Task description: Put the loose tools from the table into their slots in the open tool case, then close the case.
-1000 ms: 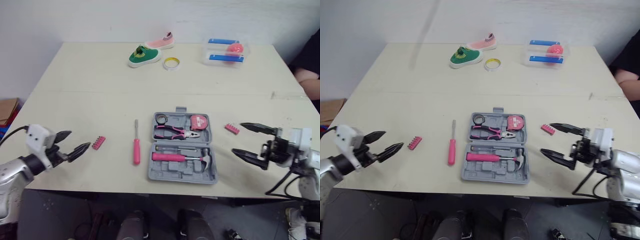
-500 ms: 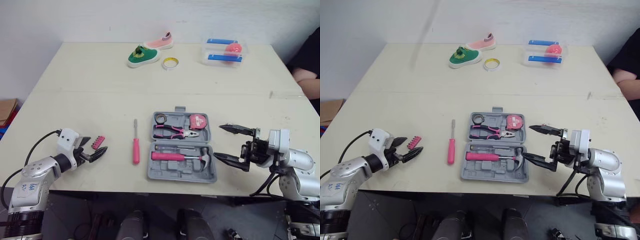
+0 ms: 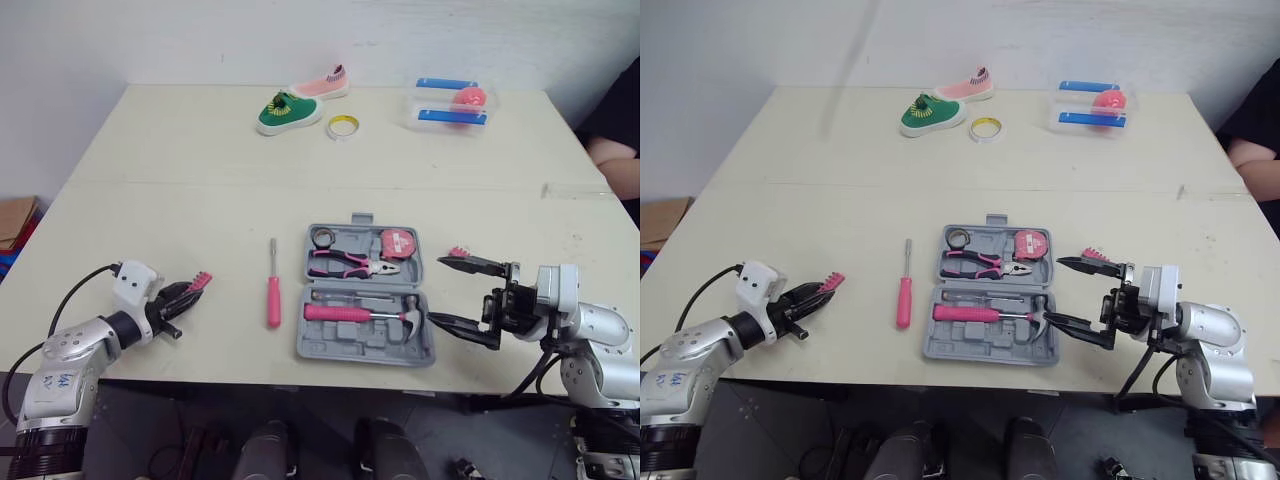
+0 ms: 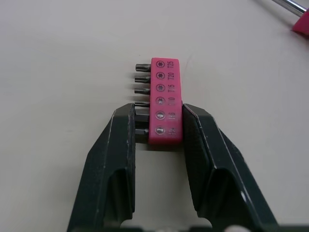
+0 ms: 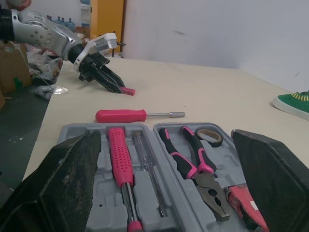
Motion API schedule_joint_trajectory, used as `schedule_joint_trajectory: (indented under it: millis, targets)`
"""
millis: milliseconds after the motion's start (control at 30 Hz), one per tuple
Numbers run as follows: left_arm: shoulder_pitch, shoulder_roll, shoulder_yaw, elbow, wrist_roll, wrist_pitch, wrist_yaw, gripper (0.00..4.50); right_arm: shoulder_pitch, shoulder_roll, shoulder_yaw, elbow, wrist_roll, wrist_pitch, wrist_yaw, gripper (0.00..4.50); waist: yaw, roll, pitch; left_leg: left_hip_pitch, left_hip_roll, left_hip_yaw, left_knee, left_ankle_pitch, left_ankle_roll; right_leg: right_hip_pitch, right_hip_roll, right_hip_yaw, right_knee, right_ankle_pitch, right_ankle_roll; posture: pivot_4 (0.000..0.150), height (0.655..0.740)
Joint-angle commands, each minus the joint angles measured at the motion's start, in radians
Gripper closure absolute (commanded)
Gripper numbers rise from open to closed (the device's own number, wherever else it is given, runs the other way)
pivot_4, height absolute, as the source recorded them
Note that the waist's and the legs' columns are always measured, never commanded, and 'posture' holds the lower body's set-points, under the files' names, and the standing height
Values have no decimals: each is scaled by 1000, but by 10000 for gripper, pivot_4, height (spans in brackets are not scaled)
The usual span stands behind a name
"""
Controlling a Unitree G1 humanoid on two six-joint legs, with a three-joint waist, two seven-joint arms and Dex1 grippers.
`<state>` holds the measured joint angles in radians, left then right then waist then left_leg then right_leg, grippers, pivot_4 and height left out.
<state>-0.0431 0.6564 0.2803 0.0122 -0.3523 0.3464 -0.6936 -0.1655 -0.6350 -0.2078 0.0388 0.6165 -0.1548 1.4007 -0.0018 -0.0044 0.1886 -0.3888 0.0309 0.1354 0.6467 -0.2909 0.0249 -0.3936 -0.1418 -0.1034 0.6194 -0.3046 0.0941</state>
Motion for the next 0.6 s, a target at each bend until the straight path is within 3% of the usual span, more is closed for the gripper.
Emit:
schedule_joint_trajectory:
  millis: [33,133,367,467,600]
  targets:
    - [17,-8,60,-81,-78,-82,-80,38195,10,-25,-48,-11,18,-17,16,0,0,-1,0,0,0,0,0,0,0,0,0,0,0,0,0,1500,7400]
    - [-4,29,55,-191,-124,-83,-146,38195,18,-39,-62,8,16,-26,34,0,1,-5,3,-2,0,-2,0,0,0,-1,0,0,-1,0,0,1500,7400]
    - [-155,131,-168,-390,-115,41,-246,38195,26,-78,-75,58,5,-51,97,0,1,-5,3,-1,-1,-1,0,1,-1,1,0,0,-1,0,0,1500,7400]
    - [-213,148,-290,-392,-53,21,-306,38195,20,-78,-75,71,13,-30,89,0,-3,-6,4,0,1,3,0,4,0,0,5,-3,-1,0,0,1500,7400]
    - [-355,141,-472,-408,36,154,-301,38195,23,-72,-73,85,9,-35,91,0,1,-7,5,0,4,5,1,5,0,-1,9,-2,0,0,0,1500,7400]
